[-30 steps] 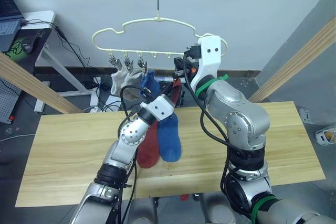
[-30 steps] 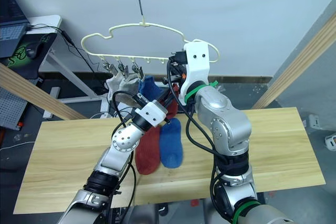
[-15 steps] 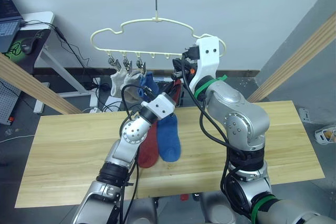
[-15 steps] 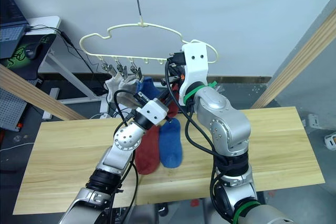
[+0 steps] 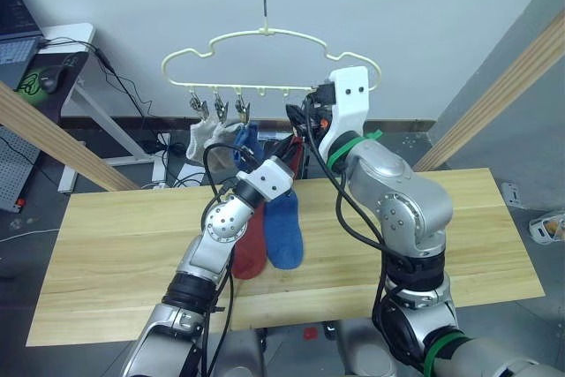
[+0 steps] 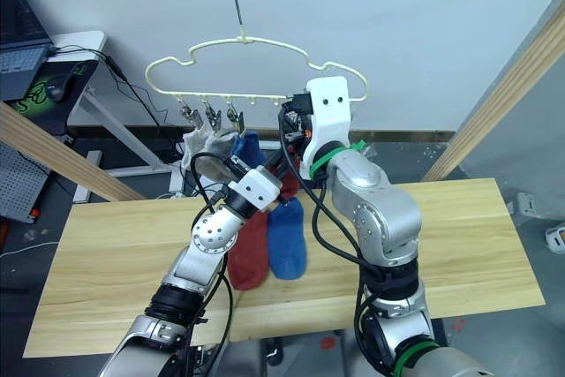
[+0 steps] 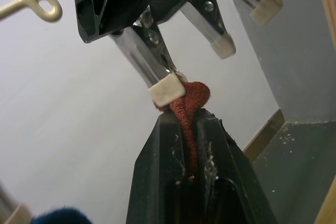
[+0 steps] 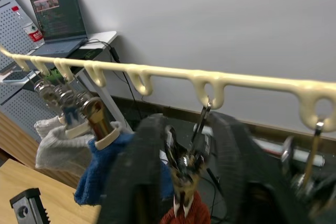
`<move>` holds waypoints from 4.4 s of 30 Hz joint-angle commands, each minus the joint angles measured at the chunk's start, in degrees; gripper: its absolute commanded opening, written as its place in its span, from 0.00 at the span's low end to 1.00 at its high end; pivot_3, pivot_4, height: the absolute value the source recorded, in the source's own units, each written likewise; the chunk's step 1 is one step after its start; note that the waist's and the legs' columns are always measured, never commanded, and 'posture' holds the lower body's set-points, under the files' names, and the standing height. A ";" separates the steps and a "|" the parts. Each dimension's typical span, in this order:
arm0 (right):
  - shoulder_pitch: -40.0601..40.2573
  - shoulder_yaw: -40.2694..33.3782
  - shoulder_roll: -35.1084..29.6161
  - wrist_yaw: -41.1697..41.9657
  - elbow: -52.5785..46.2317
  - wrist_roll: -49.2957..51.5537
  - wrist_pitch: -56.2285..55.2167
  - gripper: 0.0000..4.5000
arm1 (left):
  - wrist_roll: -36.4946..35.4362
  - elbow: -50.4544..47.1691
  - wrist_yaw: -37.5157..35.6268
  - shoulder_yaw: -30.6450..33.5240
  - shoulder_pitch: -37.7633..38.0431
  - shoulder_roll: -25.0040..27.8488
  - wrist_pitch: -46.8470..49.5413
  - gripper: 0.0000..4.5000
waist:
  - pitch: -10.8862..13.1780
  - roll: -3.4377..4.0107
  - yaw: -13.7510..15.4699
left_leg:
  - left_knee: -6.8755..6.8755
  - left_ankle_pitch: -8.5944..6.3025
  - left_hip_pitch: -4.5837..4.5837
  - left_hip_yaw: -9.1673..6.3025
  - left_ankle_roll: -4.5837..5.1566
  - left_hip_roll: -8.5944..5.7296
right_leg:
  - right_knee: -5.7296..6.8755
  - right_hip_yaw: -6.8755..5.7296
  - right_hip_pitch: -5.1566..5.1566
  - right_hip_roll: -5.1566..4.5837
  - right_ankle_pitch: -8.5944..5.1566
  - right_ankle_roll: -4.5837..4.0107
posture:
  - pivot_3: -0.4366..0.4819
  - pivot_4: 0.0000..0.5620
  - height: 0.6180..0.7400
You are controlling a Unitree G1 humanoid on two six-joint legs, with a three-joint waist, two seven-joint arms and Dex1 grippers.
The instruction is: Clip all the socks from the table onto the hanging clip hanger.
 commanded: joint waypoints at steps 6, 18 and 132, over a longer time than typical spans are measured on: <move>0.51 0.20 -1.14 1.60 -4.87 1.96 0.31 0.71 | -1.03 1.20 1.14 -0.10 -0.94 -0.84 -2.05 0.00 | 0.00 0.00 0.01 | -0.02 0.00 0.00 0.00 0.00 0.01 | -0.02 0.00 0.00 -0.01 0.00 0.00 | 0.26 0.56 0.96; 3.58 0.58 -7.43 6.11 -10.97 6.06 3.63 0.72 | -6.41 -7.24 -5.07 0.11 2.91 -0.73 5.90 0.71 | -0.02 -0.03 0.01 | 0.00 0.00 -0.01 0.00 0.00 -0.01 | 0.00 0.00 0.01 0.00 0.00 0.00 | 0.27 0.54 0.96; 2.66 -0.79 -3.85 2.01 14.46 -7.42 -24.27 0.00 | -54.52 -40.91 -36.23 17.53 3.12 27.50 60.88 0.90 | -4.62 -0.79 1.64 | 0.09 0.23 0.12 0.03 -0.20 0.02 | 0.11 0.12 0.06 0.50 0.17 -0.29 | 0.37 0.36 0.96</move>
